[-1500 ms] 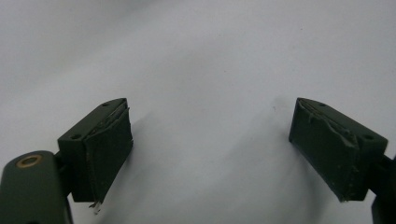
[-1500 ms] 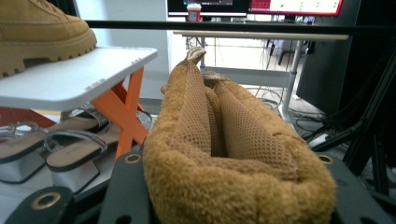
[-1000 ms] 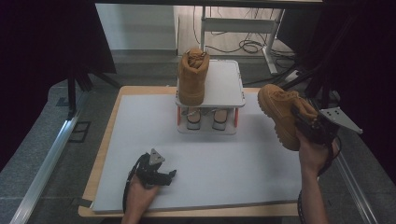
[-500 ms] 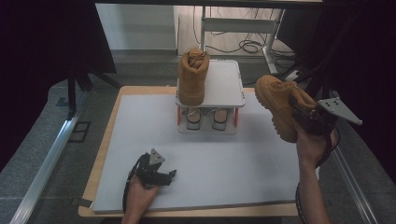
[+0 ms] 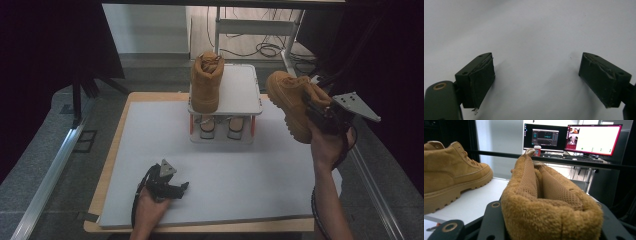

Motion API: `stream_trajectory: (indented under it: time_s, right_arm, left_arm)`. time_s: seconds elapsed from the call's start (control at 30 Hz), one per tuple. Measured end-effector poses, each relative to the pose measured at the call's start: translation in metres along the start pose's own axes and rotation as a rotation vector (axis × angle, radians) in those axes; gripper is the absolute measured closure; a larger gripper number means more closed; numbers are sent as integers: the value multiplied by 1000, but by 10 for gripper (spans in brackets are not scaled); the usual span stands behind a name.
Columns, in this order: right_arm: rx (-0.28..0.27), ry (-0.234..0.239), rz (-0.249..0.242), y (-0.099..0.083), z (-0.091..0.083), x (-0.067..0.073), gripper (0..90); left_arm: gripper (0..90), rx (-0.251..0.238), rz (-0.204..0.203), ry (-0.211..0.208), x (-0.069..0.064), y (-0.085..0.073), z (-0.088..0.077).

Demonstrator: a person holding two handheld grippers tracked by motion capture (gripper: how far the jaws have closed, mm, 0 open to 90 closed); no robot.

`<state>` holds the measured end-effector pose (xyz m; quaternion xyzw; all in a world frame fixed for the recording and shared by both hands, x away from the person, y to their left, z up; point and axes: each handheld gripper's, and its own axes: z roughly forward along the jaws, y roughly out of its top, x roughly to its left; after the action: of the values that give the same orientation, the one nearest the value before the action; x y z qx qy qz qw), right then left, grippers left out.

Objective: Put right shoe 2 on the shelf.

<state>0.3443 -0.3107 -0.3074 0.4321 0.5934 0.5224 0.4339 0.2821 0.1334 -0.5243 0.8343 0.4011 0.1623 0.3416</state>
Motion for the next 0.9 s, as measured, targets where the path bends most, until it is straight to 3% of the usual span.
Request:
stream_trajectory:
  time_s: [0.37, 0.9]
  right_arm:
    - [-2, 35, -12, 10, 16, 17, 551]
    - [4, 75, -14, 11, 40, 39, 550]
  left_arm:
    - [132, -3, 0, 1, 0, 0, 0]
    - [133, -4, 2, 2, 0, 0, 0]
